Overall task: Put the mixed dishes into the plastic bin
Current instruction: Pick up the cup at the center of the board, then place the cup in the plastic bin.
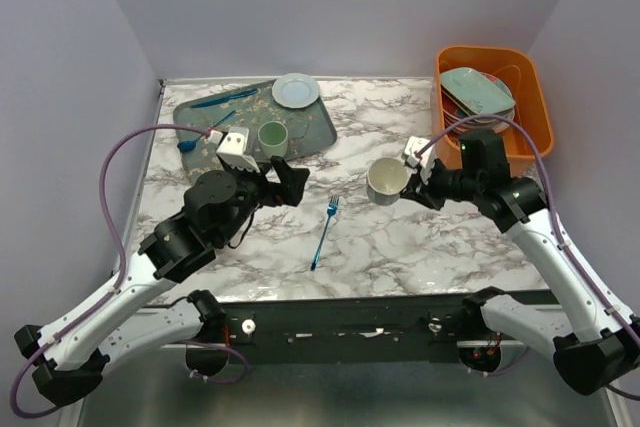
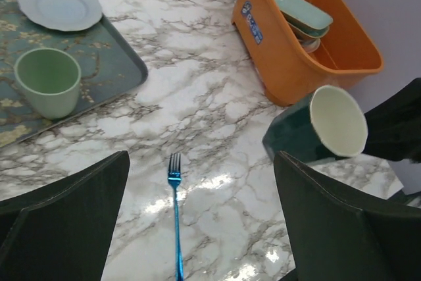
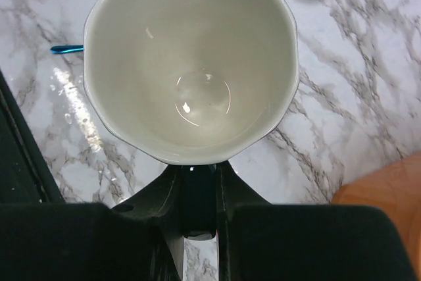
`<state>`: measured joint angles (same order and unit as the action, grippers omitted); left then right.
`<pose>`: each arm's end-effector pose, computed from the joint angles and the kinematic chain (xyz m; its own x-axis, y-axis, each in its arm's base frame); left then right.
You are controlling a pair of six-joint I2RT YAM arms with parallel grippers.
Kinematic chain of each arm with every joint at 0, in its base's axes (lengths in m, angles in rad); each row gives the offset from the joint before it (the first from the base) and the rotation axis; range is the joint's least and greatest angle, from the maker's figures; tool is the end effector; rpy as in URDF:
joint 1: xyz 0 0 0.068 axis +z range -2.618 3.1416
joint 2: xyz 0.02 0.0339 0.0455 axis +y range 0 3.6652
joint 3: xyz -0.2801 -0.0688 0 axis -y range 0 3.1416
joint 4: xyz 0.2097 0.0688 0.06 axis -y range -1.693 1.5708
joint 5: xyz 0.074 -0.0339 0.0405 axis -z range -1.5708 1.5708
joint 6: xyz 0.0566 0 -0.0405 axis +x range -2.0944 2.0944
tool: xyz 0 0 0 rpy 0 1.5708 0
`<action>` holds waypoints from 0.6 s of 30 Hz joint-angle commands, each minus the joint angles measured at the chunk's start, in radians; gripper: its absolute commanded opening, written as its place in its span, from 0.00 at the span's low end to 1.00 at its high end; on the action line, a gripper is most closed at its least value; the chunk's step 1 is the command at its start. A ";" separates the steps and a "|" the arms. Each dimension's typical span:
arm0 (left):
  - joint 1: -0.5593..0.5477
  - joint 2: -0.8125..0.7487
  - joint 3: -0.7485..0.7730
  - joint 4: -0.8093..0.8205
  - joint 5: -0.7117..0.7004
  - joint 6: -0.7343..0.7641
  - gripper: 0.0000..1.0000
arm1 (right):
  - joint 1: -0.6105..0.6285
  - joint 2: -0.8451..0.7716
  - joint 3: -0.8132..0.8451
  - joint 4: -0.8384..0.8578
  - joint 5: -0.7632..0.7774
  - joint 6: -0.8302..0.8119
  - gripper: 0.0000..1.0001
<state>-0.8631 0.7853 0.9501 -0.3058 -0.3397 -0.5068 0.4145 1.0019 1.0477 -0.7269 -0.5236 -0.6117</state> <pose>0.1086 -0.0979 0.3872 -0.3235 -0.3258 -0.8884 0.3945 0.8069 -0.4396 0.1455 0.0949 0.3416 -0.0674 -0.5730 -0.8168 -0.9076 0.3753 -0.1884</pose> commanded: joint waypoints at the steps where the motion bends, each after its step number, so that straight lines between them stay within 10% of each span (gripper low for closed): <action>1: 0.007 -0.090 -0.046 -0.150 -0.172 0.132 0.99 | -0.138 0.035 0.107 0.185 0.000 0.110 0.00; 18: 0.007 -0.271 -0.183 -0.219 -0.260 0.179 0.99 | -0.480 0.397 0.477 0.455 0.326 0.372 0.00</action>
<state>-0.8593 0.5468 0.7849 -0.5011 -0.5541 -0.3431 -0.0341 1.3228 1.3960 -0.4026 -0.3099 -0.2901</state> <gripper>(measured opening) 0.985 0.244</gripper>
